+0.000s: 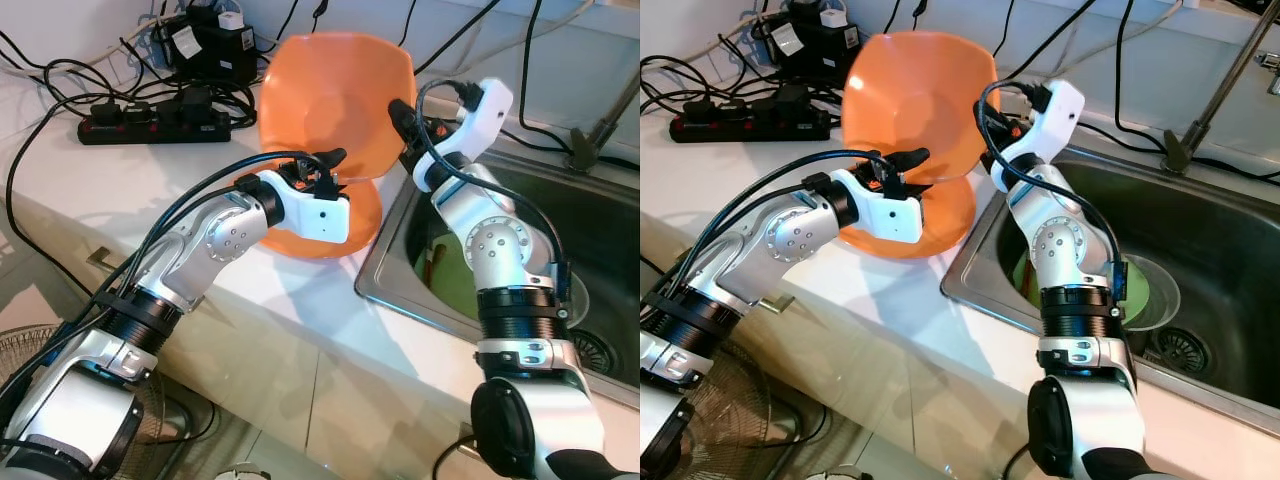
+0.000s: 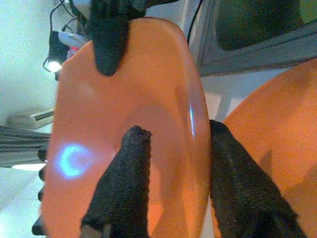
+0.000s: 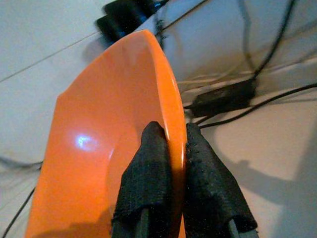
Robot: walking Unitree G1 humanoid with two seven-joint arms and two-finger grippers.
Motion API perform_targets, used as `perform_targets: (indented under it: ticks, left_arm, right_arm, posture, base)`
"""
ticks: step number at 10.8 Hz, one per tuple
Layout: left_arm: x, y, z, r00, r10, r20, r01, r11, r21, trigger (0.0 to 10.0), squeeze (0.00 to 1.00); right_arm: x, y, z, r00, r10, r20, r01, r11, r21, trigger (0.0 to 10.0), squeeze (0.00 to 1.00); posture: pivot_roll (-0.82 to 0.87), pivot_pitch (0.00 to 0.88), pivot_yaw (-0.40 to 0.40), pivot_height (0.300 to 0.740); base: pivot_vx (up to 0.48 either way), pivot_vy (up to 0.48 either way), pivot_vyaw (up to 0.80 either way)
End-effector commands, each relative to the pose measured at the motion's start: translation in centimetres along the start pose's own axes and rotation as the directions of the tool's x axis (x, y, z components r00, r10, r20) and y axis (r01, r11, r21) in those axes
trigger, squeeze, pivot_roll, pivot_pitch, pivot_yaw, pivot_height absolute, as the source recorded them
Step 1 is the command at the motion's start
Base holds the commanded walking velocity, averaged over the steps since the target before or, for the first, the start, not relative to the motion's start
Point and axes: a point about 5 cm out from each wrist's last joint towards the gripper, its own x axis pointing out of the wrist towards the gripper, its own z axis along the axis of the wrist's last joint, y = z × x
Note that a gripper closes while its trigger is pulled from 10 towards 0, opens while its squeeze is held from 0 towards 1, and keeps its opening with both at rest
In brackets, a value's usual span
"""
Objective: Kitchen organization
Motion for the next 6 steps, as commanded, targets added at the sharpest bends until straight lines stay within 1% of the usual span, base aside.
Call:
perform_targets:
  ticks: [1, 2, 3, 4, 5, 6]
  left_arm:
    - [0.1, 2.6, 0.7, 0.994, 0.105, 0.04, -0.106, 0.994, 0.014, 10.0, 1.0]
    - [0.1, 2.6, 0.8, 0.993, 0.109, 0.041, -0.11, 0.994, 0.013, 10.0, 1.0]
    - [0.1, 2.5, 0.8, 0.993, 0.108, 0.04, -0.108, 0.994, 0.011, 10.0, 0.0]
    - [0.1, 2.4, 0.8, 0.994, 0.107, 0.04, -0.107, 0.994, 0.01, 10.0, 0.0]
    - [0.1, 2.2, 0.8, 0.994, 0.104, 0.038, -0.104, 0.995, 0.004, 10.0, 0.0]
    - [0.1, 2.2, 0.9, 0.994, 0.106, 0.037, -0.106, 0.994, -0.006, 10.0, 0.0]
  right_arm:
    - [-0.2, -1.9, 0.9, 0.991, -0.122, 0.051, 0.122, 0.993, 0.001, 0.0, 0.0]
    - [-0.3, -2.9, 1.8, 0.976, -0.188, 0.107, 0.186, 0.982, 0.031, 0.0, 0.0]
    - [-0.5, -3.6, 2.6, 0.96, -0.237, 0.15, 0.23, 0.971, 0.06, 0.0, 0.0]
    - [-0.6, -3.9, 2.8, 0.952, -0.257, 0.167, 0.248, 0.966, 0.072, 0.0, 0.0]
    - [-1.0, -4.8, 3.4, 0.924, -0.32, 0.209, 0.308, 0.947, 0.087, 0.0, 0.0]
    - [-1.4, -5.7, 3.8, 0.897, -0.373, 0.236, 0.369, 0.927, 0.064, 0.2, 0.0]
  posture:
    - [0.17, 0.0, -0.073, 0.74]
    - [0.17, 0.0, -0.073, 0.74]
    - [0.17, 0.0, -0.073, 0.74]
    - [0.17, 0.0, -0.073, 0.74]
    - [0.17, 0.0, -0.071, 0.74]
    - [0.17, 0.0, -0.071, 0.74]
  base:
    - [0.0, 0.0, 0.0]
    - [0.0, 0.0, 0.0]
    - [0.0, 0.0, 0.0]
    - [0.0, 0.0, 0.0]
    - [0.0, 0.0, 0.0]
    - [0.0, 0.0, 0.0]
